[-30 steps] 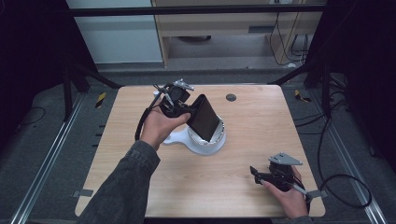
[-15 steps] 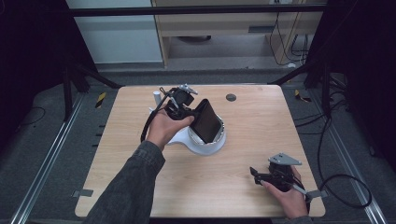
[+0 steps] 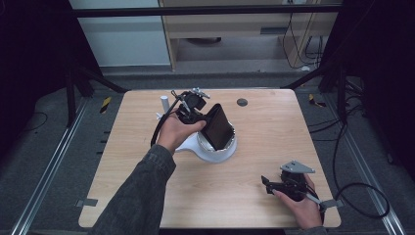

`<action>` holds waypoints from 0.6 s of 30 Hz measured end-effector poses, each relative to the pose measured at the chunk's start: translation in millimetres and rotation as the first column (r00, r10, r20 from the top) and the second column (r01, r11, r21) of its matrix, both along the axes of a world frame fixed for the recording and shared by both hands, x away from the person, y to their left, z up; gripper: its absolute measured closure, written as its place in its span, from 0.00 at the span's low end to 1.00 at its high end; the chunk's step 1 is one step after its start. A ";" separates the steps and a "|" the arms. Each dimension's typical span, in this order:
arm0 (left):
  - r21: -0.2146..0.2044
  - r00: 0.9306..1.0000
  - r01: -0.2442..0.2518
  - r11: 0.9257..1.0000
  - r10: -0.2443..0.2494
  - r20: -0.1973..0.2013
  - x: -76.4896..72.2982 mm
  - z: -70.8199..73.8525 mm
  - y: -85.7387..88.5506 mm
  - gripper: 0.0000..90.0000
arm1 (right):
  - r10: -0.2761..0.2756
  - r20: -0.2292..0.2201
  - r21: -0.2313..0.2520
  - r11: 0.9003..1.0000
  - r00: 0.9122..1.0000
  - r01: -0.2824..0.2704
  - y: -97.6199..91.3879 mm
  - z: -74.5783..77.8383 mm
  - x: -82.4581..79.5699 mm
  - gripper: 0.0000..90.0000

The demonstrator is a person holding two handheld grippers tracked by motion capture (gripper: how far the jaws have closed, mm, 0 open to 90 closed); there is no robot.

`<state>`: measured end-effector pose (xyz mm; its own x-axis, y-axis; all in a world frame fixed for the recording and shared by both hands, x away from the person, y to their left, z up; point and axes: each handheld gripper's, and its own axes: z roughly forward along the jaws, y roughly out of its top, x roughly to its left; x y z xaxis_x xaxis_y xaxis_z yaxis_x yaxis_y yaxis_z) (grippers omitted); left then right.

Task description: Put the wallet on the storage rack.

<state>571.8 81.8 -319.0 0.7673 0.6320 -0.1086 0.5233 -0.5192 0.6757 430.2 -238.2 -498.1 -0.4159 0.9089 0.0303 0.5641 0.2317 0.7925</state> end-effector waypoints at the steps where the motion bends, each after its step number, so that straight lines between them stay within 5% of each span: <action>1: 0.000 1.000 -0.004 1.000 0.004 0.007 1.0 -0.3 0.2 0.87 | 0.001 -0.001 0.000 1.000 1.000 -0.001 0.1 0.0 0.0 0.13; 18: -0.050 0.995 -0.038 0.998 0.042 0.086 -2.5 8.2 9.5 0.70 | 0.006 -0.005 -0.007 1.000 1.000 -0.006 0.0 -0.8 0.3 0.13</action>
<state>569.3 91.3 -310.8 0.7492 0.6582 -0.0738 0.4813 -0.4646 0.7433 430.4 -238.1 -499.0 -0.4215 0.9065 0.0265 0.5667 0.2405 0.7880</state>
